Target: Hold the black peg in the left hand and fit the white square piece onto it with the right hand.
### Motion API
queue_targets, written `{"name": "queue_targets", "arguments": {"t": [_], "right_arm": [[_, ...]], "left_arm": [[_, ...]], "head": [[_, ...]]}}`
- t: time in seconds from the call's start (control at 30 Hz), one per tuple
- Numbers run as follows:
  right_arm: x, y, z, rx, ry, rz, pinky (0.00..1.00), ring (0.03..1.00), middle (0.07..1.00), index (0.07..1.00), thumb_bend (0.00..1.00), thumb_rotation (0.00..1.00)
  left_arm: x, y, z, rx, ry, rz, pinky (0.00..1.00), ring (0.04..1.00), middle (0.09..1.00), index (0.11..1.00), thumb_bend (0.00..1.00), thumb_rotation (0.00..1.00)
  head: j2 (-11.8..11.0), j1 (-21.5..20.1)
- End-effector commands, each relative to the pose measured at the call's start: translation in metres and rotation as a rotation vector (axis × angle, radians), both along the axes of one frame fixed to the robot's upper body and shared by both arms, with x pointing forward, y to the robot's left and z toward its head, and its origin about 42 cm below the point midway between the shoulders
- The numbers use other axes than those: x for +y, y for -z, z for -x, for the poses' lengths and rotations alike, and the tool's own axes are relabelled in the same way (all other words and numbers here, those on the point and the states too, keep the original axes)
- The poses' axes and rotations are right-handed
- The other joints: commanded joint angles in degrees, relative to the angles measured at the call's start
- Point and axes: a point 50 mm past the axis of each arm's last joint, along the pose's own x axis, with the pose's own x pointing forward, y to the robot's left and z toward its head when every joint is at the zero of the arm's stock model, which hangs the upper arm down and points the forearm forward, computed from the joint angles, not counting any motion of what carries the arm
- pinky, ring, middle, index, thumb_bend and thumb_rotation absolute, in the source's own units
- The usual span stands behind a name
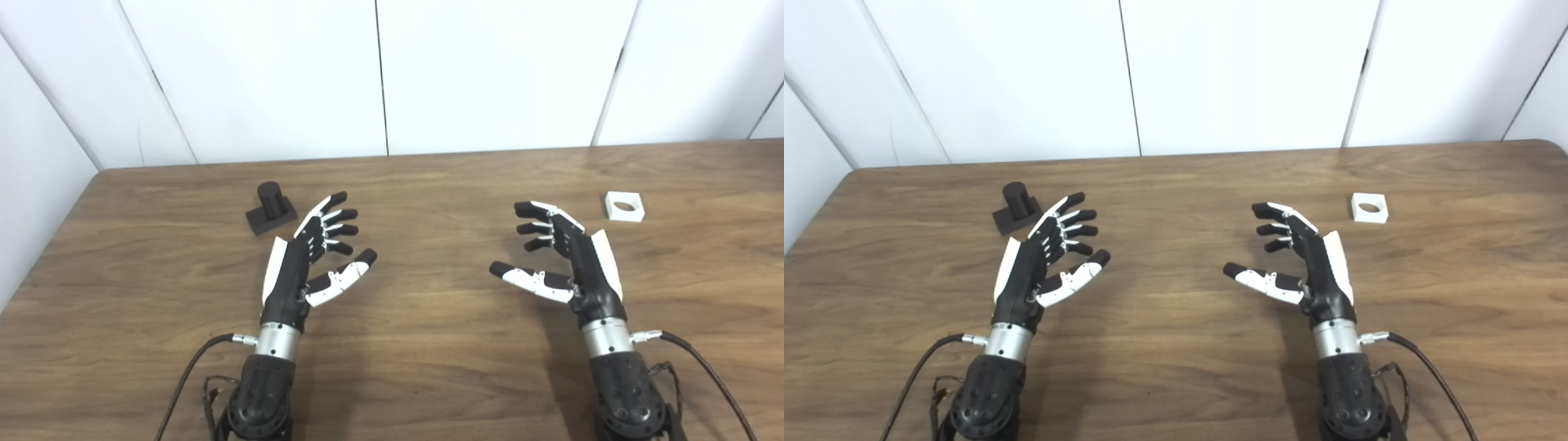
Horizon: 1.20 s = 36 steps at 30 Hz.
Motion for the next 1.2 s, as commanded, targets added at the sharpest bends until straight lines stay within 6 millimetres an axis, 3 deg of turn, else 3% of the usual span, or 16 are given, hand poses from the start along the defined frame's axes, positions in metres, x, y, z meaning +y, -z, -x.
{"name": "queue_targets", "arguments": {"t": [0.0,0.17,0.33,0.47,0.7,1.17], "right_arm": [[0.004,-0.021,-0.007,-0.087,-0.011,-0.001,0.56,0.684,0.758,0.736,0.76,0.23],[0.002,-0.021,-0.006,-0.089,-0.008,-0.004,0.56,0.682,0.755,0.734,0.76,0.23],[-0.01,-0.017,-0.006,-0.086,-0.003,-0.008,0.57,0.697,0.76,0.742,0.75,0.23],[-0.019,-0.012,-0.006,-0.075,0.01,0.004,0.59,0.697,0.762,0.747,0.76,0.24],[-0.029,-0.005,-0.009,-0.069,0.008,-0.014,0.61,0.701,0.763,0.748,0.78,0.28],[-0.031,-0.007,-0.01,-0.075,0.012,-0.002,0.6,0.698,0.757,0.744,0.78,0.27]], "left_arm": [[-0.002,-0.023,-0.008,-0.082,0.016,0.012,0.58,0.714,0.782,0.858,0.58,0.24],[-0.004,-0.023,-0.007,-0.079,0.018,0.007,0.58,0.709,0.782,0.849,0.58,0.23],[-0.013,-0.016,-0.008,-0.073,0.032,-0.001,0.58,0.702,0.778,0.83,0.59,0.27],[-0.02,-0.013,-0.009,-0.062,0.032,-0.006,0.57,0.705,0.782,0.813,0.62,0.29],[-0.022,-0.011,-0.012,-0.066,0.021,-0.009,0.57,0.726,0.787,0.797,0.6,0.27],[-0.005,-0.031,-0.015,-0.107,-0.013,-0.074,0.52,0.624,0.717,0.739,0.6,0.13]], "head": [[0.2,0.0],[-0.1,2.5],[-1.5,10.5],[-2.3,13.6],[-2.4,13.8],[-2.7,13.7]]}}
